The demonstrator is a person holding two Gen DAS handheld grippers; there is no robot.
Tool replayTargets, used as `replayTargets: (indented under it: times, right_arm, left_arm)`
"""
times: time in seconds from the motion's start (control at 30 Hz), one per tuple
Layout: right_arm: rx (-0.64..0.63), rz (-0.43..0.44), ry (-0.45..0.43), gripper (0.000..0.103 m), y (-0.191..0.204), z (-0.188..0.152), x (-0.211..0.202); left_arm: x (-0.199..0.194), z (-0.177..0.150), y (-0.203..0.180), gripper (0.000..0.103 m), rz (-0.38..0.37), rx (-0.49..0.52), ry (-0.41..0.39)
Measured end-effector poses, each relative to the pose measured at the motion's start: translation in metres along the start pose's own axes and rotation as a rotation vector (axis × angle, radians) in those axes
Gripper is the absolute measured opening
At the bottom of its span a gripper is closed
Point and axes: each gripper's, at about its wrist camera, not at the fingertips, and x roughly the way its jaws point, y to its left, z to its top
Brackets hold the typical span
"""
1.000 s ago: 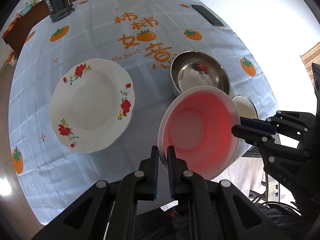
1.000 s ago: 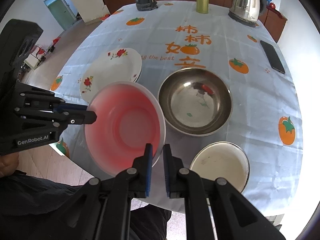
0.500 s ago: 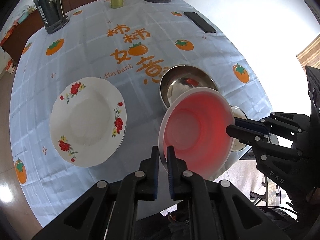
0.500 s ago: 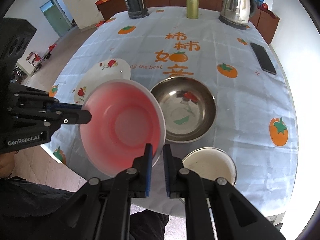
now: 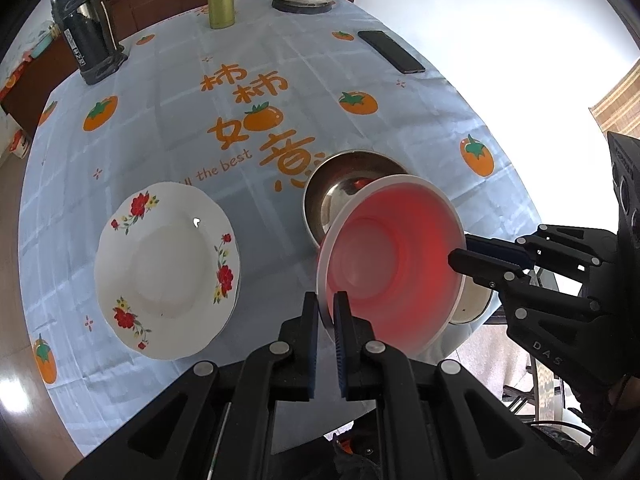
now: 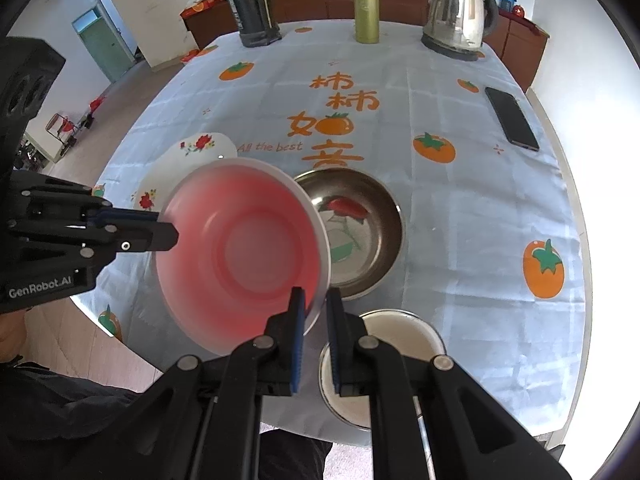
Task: Organize plates and bowls
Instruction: 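Carry the pink bowl with both grippers over the steel bowl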
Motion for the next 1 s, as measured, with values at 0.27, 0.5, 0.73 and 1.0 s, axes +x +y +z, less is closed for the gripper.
replayTargets:
  times: [0.27,0.5,0.73,1.0]
  right_arm:
    - [0.006,-0.017,0.004,0.011,-0.012,0.006,0.004]
    - [0.009,-0.024,-0.004,0.011,-0.02,0.012,0.006]
    - [0.001,-0.028,-0.005,0.011,-0.027,0.019,0.009]
    - [-0.007,-0.03,0.004,0.011,-0.031,0.025,0.014]
  left_arm:
    - [0.004,0.011,-0.005,0.008,-0.006,-0.006,-0.003]
    - [0.008,0.018,-0.006,0.008,-0.003,-0.015,-0.002]
    - [0.012,0.024,-0.008,0.008,0.005,-0.016,-0.001]
    - [0.02,0.032,-0.006,0.008,0.014,-0.023,0.008]
